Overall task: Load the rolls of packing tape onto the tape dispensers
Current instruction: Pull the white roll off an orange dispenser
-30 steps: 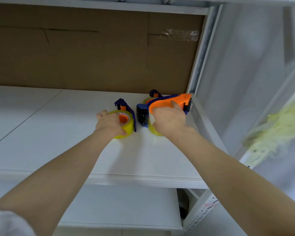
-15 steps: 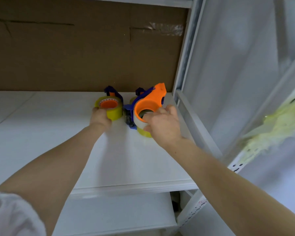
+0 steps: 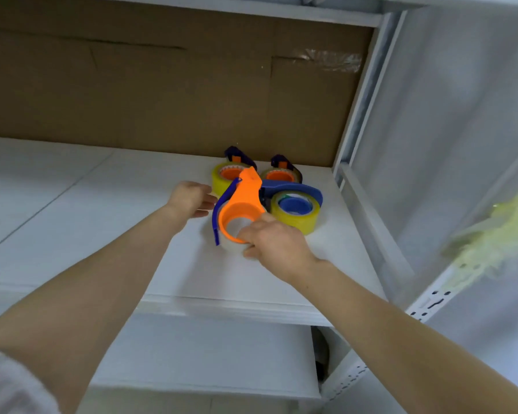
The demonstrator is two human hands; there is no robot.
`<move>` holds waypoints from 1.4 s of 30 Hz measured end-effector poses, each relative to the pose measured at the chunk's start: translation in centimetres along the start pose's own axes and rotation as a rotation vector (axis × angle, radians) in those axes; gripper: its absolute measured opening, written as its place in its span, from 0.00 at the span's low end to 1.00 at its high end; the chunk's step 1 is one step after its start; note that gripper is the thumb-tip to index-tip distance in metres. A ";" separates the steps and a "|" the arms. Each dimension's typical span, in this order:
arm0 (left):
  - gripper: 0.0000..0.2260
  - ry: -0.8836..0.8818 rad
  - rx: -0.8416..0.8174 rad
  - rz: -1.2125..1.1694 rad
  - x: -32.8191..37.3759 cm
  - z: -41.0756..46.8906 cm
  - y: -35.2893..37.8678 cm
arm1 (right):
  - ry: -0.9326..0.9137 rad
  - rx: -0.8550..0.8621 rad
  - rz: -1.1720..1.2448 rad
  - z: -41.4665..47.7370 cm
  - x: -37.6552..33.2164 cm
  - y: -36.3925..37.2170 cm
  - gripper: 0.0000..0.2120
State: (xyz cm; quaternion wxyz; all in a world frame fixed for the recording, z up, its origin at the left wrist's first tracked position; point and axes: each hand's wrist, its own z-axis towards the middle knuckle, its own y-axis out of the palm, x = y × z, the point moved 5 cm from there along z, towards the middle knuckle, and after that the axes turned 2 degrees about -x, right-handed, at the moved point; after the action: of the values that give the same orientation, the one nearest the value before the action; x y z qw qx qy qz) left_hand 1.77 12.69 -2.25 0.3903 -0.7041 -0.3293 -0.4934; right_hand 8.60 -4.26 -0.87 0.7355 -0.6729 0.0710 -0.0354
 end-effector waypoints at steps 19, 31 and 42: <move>0.11 -0.126 -0.194 -0.336 -5.3 -11.1 -0.7 | 0.286 0.103 1.391 -1.1 -1.9 2.1 0.49; 0.13 -0.131 -0.237 -0.508 -5.1 -12.8 -0.7 | 0.069 0.002 0.889 -1.1 -4.9 1.7 0.49; 0.14 0.054 -0.283 -0.391 -5.7 -13.4 -0.2 | 0.318 0.027 1.407 -1.6 -2.2 3.7 0.09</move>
State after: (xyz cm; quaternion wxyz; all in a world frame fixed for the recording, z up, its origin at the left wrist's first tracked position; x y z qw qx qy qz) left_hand -5.96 0.57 -4.87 0.1932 -0.6613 -0.3763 -0.6195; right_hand 6.03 -5.16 -4.56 0.5733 -0.4453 0.5931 0.3483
